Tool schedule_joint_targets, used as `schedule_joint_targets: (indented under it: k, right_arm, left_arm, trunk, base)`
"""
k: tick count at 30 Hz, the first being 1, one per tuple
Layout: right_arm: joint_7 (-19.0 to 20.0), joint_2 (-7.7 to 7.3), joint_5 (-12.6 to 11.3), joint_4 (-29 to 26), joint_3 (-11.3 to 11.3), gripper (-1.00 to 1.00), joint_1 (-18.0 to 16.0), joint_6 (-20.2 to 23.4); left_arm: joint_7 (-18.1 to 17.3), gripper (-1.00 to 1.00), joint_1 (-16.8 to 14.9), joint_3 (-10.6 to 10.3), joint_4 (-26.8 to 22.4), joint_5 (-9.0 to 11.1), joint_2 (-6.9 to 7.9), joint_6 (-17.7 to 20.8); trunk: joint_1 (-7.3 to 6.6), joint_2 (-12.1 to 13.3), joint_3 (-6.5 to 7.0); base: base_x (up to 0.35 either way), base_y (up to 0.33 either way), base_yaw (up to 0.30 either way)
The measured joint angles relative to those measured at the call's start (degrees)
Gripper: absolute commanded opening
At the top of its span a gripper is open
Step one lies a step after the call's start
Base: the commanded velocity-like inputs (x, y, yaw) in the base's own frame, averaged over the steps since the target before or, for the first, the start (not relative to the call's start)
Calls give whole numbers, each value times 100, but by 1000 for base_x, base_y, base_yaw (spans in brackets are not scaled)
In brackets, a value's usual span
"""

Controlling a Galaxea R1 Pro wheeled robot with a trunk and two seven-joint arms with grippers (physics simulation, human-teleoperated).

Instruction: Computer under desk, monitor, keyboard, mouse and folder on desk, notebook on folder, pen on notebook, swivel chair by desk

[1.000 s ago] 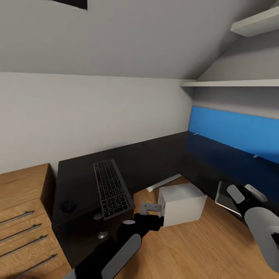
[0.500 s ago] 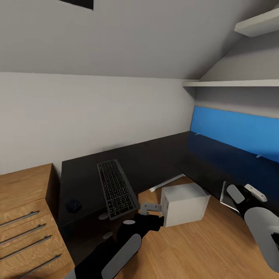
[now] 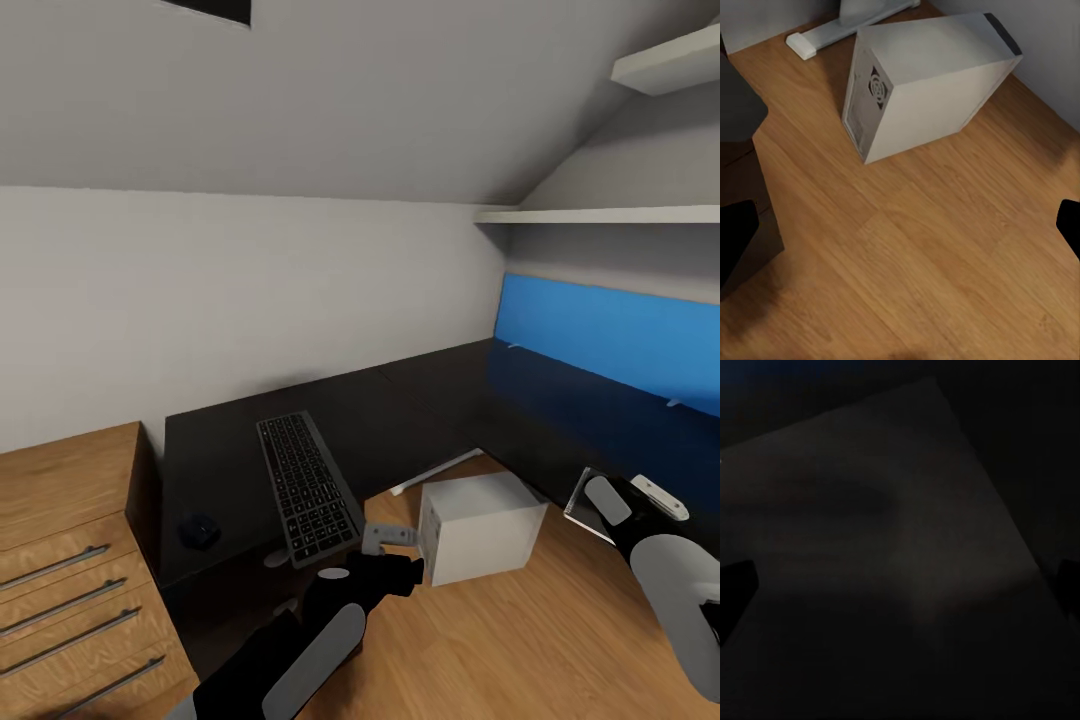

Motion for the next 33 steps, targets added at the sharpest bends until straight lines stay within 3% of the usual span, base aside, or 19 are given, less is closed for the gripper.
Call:
schedule_joint_targets:
  k: [28, 33]
  right_arm:
    - [-8, 71, 54, 21, 103, 100, -1, -47]
    - [-97, -40, 44, -69, 114, 100, -165, 114]
  left_arm:
    - [0, 100, 0, -90, 49, -9, -9, 8]
    - [1, 100, -1, -83, 47, -8, -116, -27]
  trunk:
    - [0, 0, 0]
    - [0, 1, 1]
  base:
    - [0, 0, 0]
    - [0, 0, 0]
